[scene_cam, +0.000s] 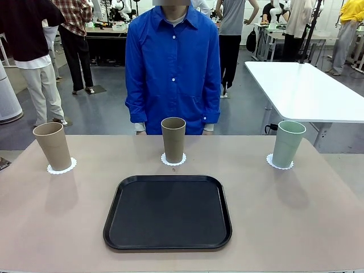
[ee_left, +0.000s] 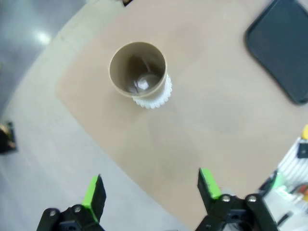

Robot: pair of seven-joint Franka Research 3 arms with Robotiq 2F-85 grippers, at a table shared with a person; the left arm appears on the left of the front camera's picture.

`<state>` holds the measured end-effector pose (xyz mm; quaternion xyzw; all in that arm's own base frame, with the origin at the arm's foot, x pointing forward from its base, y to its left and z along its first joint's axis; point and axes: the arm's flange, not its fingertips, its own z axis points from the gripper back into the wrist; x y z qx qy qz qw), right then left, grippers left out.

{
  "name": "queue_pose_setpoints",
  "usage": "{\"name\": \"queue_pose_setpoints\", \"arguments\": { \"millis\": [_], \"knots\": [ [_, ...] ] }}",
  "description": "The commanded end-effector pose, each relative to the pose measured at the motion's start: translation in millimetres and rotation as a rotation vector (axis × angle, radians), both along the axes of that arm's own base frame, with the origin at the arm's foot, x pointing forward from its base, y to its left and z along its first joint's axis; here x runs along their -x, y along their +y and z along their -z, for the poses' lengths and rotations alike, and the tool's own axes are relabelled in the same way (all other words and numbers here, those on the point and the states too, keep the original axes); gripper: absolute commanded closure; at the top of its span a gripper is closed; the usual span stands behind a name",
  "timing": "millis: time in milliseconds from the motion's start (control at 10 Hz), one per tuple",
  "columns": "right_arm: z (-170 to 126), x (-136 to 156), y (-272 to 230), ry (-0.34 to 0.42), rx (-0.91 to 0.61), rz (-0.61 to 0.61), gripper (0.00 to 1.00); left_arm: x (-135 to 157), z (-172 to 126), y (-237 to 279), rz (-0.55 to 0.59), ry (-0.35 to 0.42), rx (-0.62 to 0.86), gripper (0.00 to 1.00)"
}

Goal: Place coasters on the table and set cups on them.
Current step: Take one Reusable plastic cup from the Flat Tray and place it on a coaster set by the human.

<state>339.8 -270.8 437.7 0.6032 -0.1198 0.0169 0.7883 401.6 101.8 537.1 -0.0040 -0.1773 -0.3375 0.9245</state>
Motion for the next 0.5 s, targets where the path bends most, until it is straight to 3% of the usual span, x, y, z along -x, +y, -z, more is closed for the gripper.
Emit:
{"name": "queue_pose_setpoints", "arguments": {
  "millis": [0,200,300,400],
  "knots": [
    [-1.2,-0.2,0.6,-0.005,-0.007,-0.002,0.0,33.2,3.9,-16.7,-0.426,0.186,0.219,0.0],
    [-1.2,-0.2,0.6,-0.005,-0.007,-0.002,0.0,59.3,8.7,-18.0,-0.515,0.271,0.133,0.0],
    [-1.2,-0.2,0.6,-0.005,-0.007,-0.002,0.0,67.6,13.6,-18.5,-0.53,0.251,0.123,0.0],
    [-1.2,-0.2,0.6,-0.005,-0.007,-0.002,0.0,42.1,9.5,-9.0,-0.415,0.229,0.13,0.0]
  ]
}}
